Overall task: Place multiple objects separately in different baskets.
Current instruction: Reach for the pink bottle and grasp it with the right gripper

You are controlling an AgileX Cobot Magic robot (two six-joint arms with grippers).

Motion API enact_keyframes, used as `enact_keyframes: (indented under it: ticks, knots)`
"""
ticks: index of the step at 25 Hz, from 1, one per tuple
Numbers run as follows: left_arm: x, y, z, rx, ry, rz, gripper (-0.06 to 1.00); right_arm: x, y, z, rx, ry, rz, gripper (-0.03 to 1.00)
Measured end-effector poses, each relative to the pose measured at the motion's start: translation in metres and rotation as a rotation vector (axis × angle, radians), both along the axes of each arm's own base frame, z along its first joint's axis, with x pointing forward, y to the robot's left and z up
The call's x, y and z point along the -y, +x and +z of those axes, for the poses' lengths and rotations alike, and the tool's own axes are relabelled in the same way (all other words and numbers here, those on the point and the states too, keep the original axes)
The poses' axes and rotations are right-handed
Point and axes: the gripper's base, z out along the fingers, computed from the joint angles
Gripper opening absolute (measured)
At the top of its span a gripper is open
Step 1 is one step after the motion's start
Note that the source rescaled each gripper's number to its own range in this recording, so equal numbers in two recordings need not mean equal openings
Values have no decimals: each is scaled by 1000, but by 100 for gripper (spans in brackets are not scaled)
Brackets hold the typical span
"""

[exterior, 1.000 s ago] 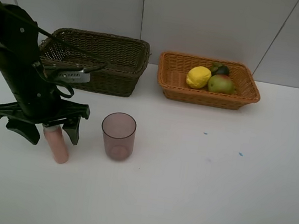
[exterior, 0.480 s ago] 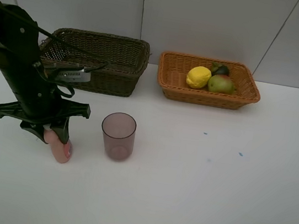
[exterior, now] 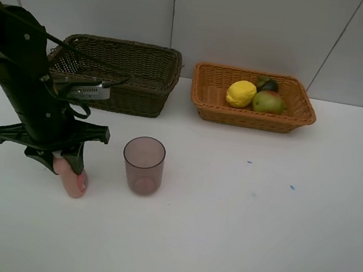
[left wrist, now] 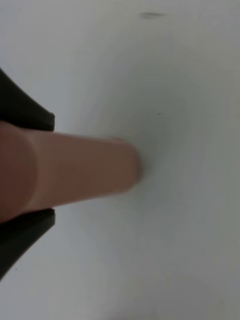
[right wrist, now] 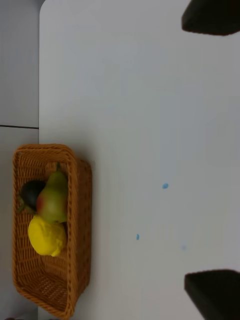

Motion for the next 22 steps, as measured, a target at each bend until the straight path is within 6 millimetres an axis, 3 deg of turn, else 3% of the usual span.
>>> enact_keyframes:
  ticks: [11,22]
  knots:
    - [0,-2,3,-6,-1,-19,41,0,0,0,0,0,0,100]
    - [2,6,63,28,-3,-95,41,0,0,0,0,0,0,100]
